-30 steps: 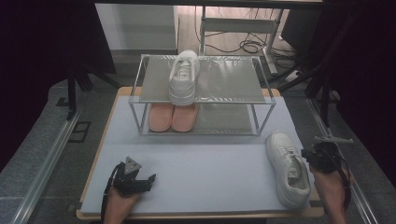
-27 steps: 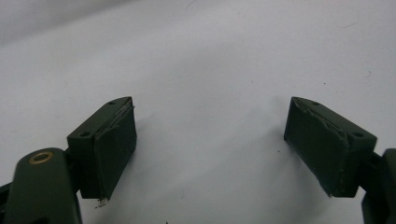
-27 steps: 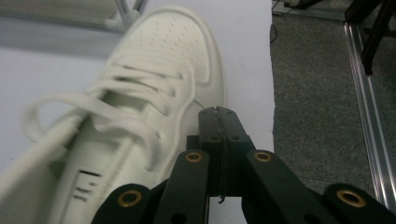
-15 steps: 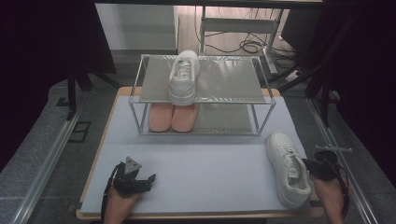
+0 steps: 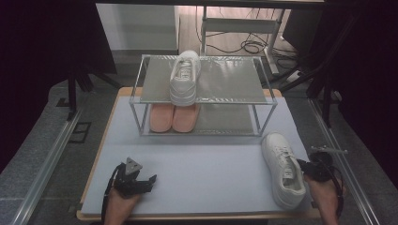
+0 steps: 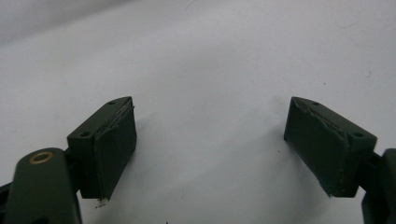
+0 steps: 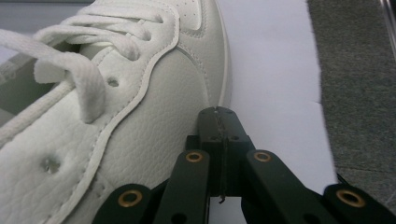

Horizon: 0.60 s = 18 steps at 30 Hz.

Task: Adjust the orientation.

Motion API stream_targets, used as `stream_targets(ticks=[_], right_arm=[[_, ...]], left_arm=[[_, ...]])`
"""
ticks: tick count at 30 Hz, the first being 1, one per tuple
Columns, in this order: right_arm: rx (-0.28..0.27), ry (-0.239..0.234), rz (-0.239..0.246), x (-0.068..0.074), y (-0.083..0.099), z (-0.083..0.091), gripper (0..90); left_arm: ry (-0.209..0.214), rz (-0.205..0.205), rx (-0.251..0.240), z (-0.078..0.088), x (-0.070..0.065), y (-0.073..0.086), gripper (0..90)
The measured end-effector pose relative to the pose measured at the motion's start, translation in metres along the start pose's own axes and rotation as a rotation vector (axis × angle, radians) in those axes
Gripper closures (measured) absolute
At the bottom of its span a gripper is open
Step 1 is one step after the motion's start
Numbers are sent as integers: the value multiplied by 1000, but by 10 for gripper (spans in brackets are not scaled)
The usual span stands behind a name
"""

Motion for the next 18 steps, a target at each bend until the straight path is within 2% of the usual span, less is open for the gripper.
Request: stream_targets(ticks=[6,9,18], right_arm=[[-5,-21,10,17,-1,-2,900],[-1,-3,22,21,-1,-1,900],[-8,-8,42,31,2,0,900]], left_arm=[[0,-1,1,0,0,0,170],[0,-1,1,0,0,0,170],[0,-1,1,0,0,0,170]])
Point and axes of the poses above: each handheld gripper's, and its own axes: z roughly backward along the jaws, y roughly out of its underside, x roughly to its left, the point moved 5 cm from there along -z, roughly forward along the jaws, and after that the axes turned 7 degrees about y, right-handed, at the moved point
